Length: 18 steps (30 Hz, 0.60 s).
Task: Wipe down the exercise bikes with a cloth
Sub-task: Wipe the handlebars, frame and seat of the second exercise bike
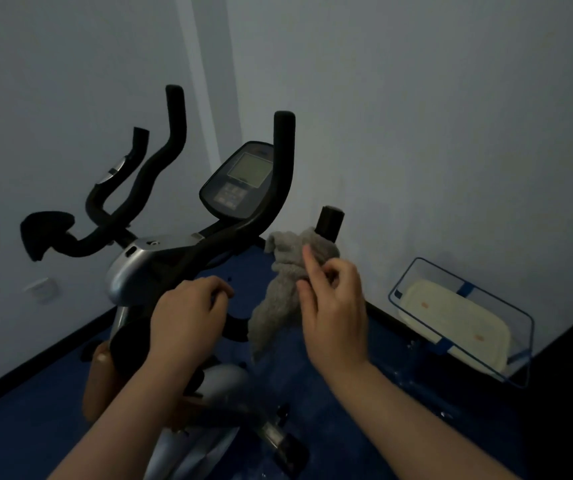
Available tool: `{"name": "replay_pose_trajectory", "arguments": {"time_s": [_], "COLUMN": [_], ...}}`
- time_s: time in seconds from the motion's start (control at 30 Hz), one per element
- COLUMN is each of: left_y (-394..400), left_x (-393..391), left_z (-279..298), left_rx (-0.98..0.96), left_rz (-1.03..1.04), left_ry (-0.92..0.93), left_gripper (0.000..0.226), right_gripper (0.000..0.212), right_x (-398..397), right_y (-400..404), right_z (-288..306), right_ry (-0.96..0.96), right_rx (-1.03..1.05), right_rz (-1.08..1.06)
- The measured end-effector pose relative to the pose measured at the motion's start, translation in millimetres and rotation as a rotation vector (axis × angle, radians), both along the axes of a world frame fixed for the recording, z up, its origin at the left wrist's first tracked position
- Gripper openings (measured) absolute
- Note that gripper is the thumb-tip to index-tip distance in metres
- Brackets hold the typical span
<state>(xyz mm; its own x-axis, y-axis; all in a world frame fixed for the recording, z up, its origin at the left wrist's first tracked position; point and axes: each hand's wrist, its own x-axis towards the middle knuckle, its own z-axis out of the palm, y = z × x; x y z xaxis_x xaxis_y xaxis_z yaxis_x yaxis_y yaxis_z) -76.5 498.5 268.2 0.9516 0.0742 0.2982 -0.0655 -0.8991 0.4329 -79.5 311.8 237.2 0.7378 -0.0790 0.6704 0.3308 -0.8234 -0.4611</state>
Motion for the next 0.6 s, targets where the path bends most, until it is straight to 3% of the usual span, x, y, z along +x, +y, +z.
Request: {"name": "replay_pose_trajectory", "arguments": {"time_s": [0.13,0.27,0.37,0.47,0.6], "left_y": [-1.7,-1.5,-2.2,-1.4,-1.3], "left_x": [-0.4,-0.3,-0.3,0.7,0.9], "left_z": [1.9,2.2,1.6,0.1,-0.5], "left_rx": [0.016,0.003,0.0,-0.004,-0.026], "left_rz": [0.01,0.03,0.039,0.049,0.056], "left_ry": [0.017,0.025,0.025,0.016,0.006], "left_gripper": [0.02,0.018,0.018,0.018,0.017], "right_gripper": [0.069,0.077,0.069,0.061,0.036], "right_x": [-6.8,11.6,38.4,55.3,79.1], "right_y": [32.2,44.4,29.7,14.8,-6.1], "right_z": [6.1,10.6,15.7,23.1,37.8], "right_ry": [0.211,0.242,0.2,0.05,-0.2], "right_rx": [0.587,0.881,0.926,0.845,0.452], "right_rz": [0.152,0.181,0.232,0.28,0.296]}}
